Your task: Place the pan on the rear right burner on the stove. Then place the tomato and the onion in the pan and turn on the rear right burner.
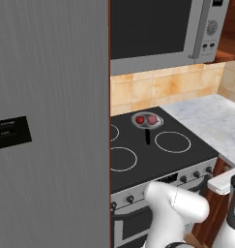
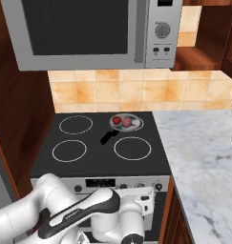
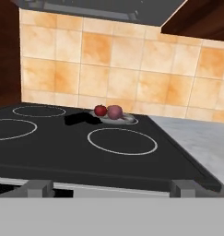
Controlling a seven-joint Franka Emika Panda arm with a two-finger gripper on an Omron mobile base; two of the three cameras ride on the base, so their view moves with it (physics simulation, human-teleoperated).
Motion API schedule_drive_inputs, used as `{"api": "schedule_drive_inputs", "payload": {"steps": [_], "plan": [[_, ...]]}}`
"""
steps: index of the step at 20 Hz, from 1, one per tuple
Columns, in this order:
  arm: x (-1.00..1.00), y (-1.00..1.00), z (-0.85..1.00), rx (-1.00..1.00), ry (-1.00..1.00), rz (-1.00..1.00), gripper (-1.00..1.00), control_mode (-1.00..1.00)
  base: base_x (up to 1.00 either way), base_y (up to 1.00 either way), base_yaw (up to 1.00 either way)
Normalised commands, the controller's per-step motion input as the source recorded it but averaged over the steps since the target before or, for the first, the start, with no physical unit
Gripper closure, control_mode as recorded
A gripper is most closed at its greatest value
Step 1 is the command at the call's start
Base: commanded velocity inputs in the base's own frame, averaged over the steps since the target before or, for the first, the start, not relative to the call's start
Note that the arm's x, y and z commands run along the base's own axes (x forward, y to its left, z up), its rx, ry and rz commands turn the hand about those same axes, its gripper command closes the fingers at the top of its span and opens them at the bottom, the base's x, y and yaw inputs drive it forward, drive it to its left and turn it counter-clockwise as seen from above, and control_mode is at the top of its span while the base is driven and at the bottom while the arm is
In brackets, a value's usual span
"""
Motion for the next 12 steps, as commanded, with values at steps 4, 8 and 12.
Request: {"api": "schedule_drive_inputs", "payload": {"steps": [4, 8, 12], "plan": [[0.23, -0.12, -0.19, 0.0, -0.03, 0.07, -1.0, -1.0, 0.0, 0.0, 0.0], [0.19, -0.03, -0.3, 0.0, 0.0, 0.06, -1.0, -1.0, 0.0, 0.0, 0.0], [0.03, 0.0, -0.27, 0.0, 0.0, 0.03, -1.0, -1.0, 0.0, 0.0, 0.0]]}}
